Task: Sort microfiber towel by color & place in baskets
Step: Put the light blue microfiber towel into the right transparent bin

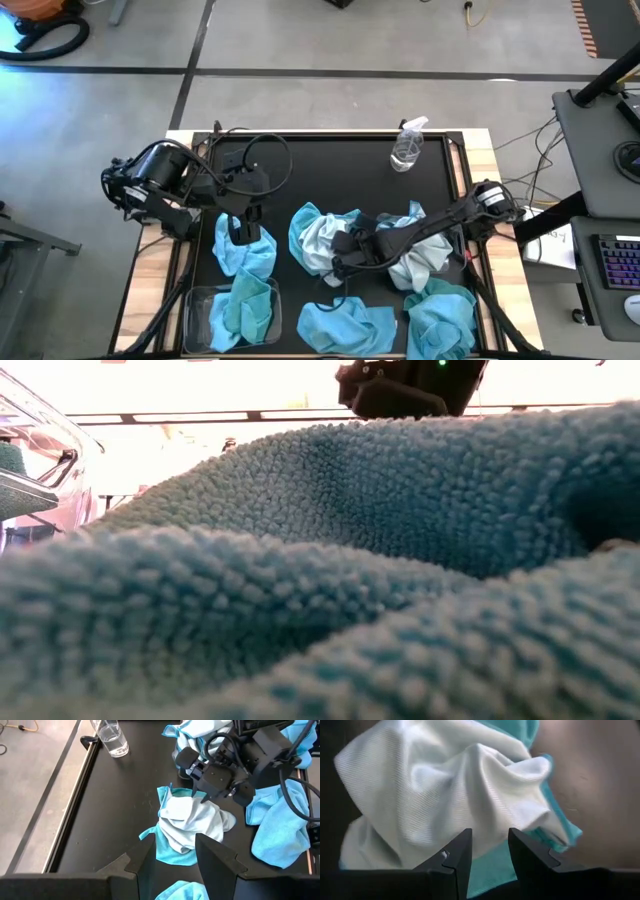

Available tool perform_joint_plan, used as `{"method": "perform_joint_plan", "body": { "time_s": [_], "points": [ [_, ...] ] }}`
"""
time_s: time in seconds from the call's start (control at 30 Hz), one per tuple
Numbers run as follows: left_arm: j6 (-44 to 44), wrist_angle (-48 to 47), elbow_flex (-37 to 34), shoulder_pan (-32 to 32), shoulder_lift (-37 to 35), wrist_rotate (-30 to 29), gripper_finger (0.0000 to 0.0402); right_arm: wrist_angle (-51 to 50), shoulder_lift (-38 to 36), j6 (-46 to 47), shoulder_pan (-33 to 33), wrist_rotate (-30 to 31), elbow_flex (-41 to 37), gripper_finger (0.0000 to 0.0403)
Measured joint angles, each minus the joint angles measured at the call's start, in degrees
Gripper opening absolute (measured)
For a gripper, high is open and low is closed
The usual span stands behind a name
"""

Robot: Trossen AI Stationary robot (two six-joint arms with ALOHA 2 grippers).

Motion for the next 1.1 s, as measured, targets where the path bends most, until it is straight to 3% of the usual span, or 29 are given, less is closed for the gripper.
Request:
{"method": "perform_joint_plan", "body": {
  "time_s": [0.3, 0.67, 0.87, 1.1],
  "points": [
    [0.51, 0.0, 0.0, 0.02, 0.0, 0.0, 0.0123, 10.09, 0.04, -5.73, -1.4, -9.3, -3.14, 0.0148],
    [0.75, 0.02, 0.0, 0.0, 0.0, 0.0, 0.0123, 12.04, 0.04, -6.59, -4.0, -9.63, -4.76, 0.0197],
    [0.75, 0.02, 0.0, 0.0, 0.0, 0.0, 0.0123, 12.36, 0.04, -6.52, -5.58, -9.75, -6.56, 0.019],
    [1.01, 0.0, 0.0, 0.0, 0.0, 0.0, 0.0123, 13.04, 0.04, -6.53, -6.46, -12.26, -7.35, 0.0155]
  ]
}}
